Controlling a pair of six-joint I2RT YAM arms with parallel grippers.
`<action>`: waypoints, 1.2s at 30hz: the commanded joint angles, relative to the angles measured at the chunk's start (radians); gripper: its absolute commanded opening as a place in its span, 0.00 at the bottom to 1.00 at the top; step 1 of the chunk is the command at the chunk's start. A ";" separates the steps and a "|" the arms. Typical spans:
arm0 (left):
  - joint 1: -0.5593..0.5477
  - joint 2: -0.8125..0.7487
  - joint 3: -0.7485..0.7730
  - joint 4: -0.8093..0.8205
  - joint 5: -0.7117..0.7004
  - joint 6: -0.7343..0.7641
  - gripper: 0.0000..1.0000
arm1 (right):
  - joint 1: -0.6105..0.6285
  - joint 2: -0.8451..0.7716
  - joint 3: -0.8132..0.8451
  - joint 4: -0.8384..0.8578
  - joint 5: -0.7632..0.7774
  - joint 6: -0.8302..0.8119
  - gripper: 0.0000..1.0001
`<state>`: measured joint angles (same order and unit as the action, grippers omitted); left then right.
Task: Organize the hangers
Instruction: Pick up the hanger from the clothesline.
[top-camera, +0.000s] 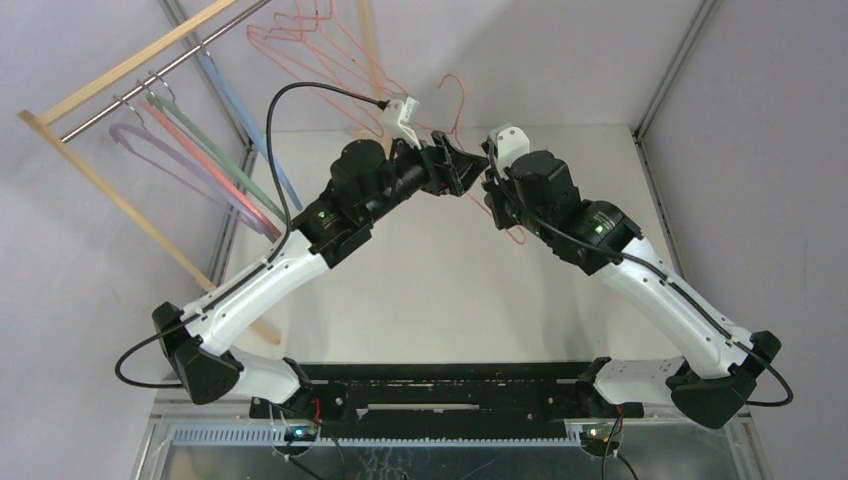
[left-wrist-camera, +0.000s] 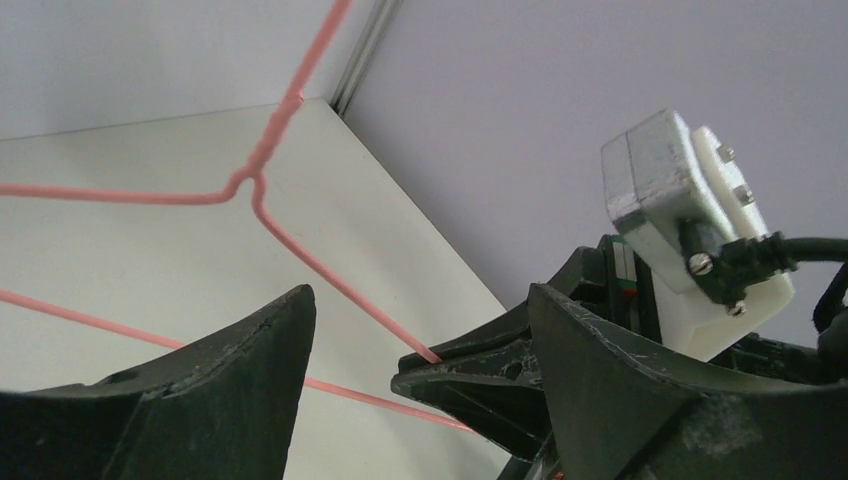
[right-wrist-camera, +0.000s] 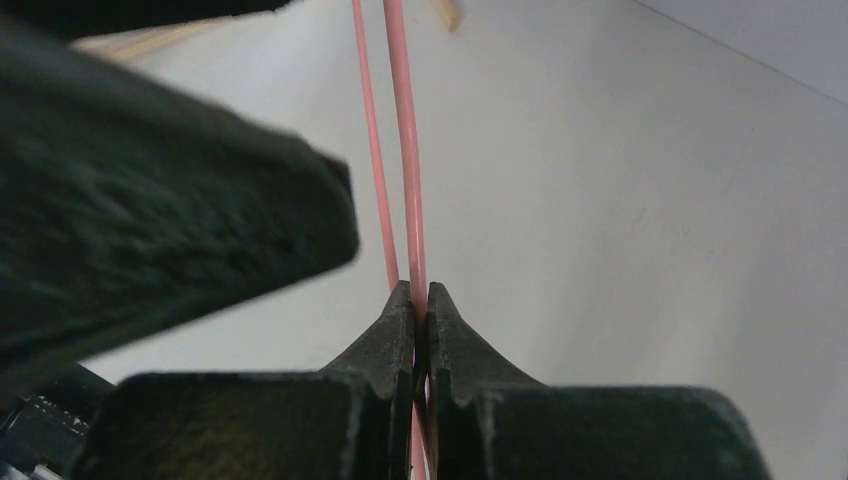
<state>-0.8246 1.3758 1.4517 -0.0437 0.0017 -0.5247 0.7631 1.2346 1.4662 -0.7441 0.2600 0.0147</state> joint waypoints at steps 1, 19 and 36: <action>-0.022 -0.028 -0.031 0.003 -0.034 -0.011 0.82 | 0.016 -0.009 0.076 0.066 0.012 -0.010 0.00; -0.027 -0.026 -0.027 0.004 -0.101 0.014 0.82 | 0.108 -0.058 0.076 0.057 -0.051 0.010 0.00; -0.061 -0.051 -0.079 0.018 -0.116 -0.043 0.53 | 0.143 -0.041 0.079 0.123 -0.008 0.001 0.00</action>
<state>-0.8734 1.3579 1.3823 -0.0437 -0.0837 -0.5556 0.8948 1.1969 1.5257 -0.7330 0.2268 0.0170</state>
